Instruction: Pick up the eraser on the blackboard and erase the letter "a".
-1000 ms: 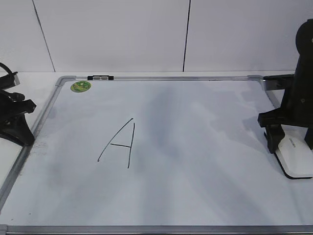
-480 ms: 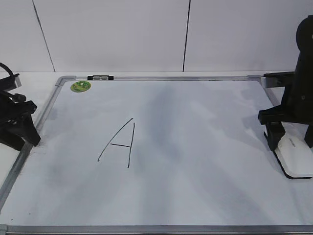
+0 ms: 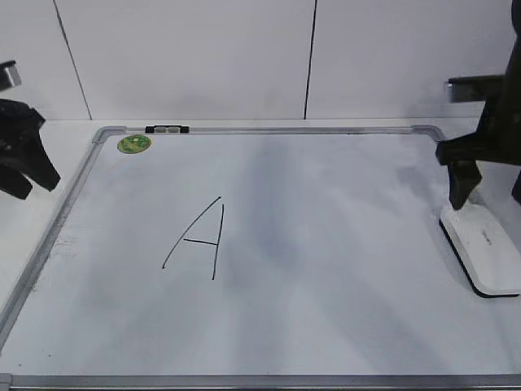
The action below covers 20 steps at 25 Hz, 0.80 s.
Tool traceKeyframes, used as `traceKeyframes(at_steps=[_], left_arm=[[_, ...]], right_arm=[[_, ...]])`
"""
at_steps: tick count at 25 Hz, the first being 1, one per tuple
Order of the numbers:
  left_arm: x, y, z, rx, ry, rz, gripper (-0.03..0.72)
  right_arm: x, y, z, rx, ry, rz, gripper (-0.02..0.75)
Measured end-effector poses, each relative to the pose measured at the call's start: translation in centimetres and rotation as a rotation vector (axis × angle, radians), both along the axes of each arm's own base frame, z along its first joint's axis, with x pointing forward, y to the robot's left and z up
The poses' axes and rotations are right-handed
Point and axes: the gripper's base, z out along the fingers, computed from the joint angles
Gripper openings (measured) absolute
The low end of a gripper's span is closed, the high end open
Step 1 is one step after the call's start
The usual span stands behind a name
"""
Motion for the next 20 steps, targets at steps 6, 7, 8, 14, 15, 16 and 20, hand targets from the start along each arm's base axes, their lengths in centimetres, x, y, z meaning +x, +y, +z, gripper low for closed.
traceKeyframes(at_steps=[6, 7, 8, 14, 15, 16, 20], left_arm=[[-1.8, -0.8, 6.0, -0.087, -0.139, 0.02, 0.371], [-2.3, -0.9, 7.1, -0.093, -0.168, 0.02, 0.371], [-2.8, -1.0, 8.3, -0.098, -0.199, 0.02, 0.371], [-6.8, -1.3, 14.3, -0.097, -0.375, 0.005, 0.371], [-7.6, -1.4, 15.2, -0.096, -0.402, 0.001, 0.371], [-8.4, -1.4, 16.2, -0.096, -0.43, -0.001, 0.371], [-12.0, -1.6, 19.7, -0.087, -0.55, -0.005, 0.371]], right_arm=[[-0.5, 0.0, 5.1, 0.012, -0.153, -0.001, 0.607], [-0.8, -0.1, 5.9, 0.014, -0.173, -0.001, 0.594], [-1.2, -0.1, 6.9, 0.016, -0.2, -0.001, 0.582], [-4.9, -0.2, 12.5, 0.052, -0.355, -0.015, 0.563], [-5.7, -0.2, 13.5, 0.068, -0.386, -0.016, 0.563], [-6.5, -0.1, 14.4, 0.086, -0.413, -0.017, 0.563], [-10.1, 0.1, 17.9, 0.151, -0.521, -0.015, 0.563]])
